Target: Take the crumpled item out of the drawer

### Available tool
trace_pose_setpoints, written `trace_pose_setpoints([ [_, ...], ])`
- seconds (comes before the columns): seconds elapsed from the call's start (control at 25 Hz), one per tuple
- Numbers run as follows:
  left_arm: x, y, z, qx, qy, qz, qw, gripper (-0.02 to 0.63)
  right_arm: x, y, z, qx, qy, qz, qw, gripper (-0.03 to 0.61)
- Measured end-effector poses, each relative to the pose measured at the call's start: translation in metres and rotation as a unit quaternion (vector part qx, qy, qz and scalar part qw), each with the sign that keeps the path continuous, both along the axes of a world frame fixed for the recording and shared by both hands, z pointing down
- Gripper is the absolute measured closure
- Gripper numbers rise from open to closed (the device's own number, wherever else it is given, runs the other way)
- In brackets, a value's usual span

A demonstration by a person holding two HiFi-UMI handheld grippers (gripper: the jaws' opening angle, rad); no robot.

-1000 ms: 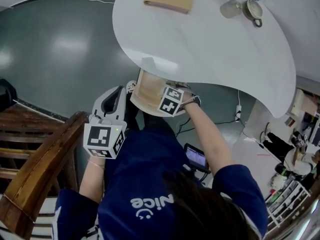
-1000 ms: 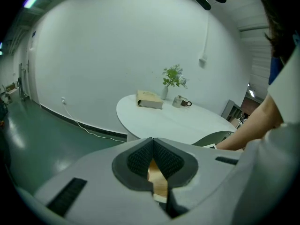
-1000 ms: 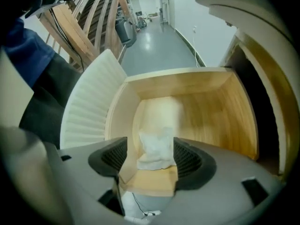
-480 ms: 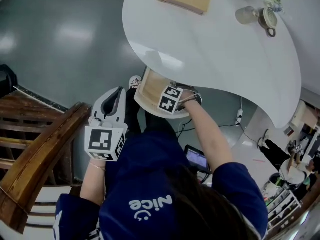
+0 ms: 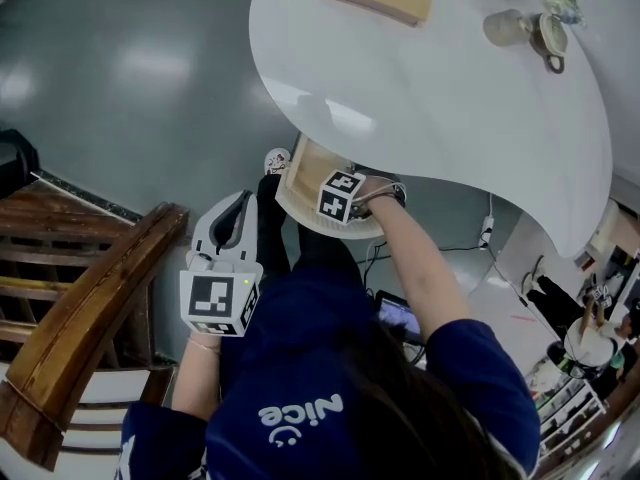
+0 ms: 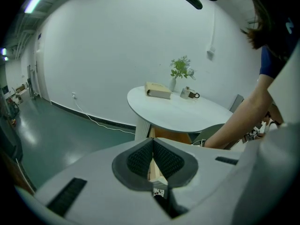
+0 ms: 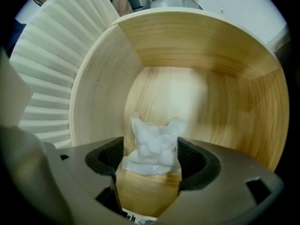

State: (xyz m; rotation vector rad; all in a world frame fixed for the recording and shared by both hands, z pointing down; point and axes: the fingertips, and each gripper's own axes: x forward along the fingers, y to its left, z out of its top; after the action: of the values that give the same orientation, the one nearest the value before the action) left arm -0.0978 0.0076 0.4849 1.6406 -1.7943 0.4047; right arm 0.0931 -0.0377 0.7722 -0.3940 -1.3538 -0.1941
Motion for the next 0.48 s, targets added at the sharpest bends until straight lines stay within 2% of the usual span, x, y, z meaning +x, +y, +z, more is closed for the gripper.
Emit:
trace_pose_setpoints([
  [0.48,-0.010,0.008,0.010,-0.014,-0.003,-0.002,0.9999,0.609,0.006,-0.008,0.020,0.019,0.018,-0.020,0.999,0.215],
])
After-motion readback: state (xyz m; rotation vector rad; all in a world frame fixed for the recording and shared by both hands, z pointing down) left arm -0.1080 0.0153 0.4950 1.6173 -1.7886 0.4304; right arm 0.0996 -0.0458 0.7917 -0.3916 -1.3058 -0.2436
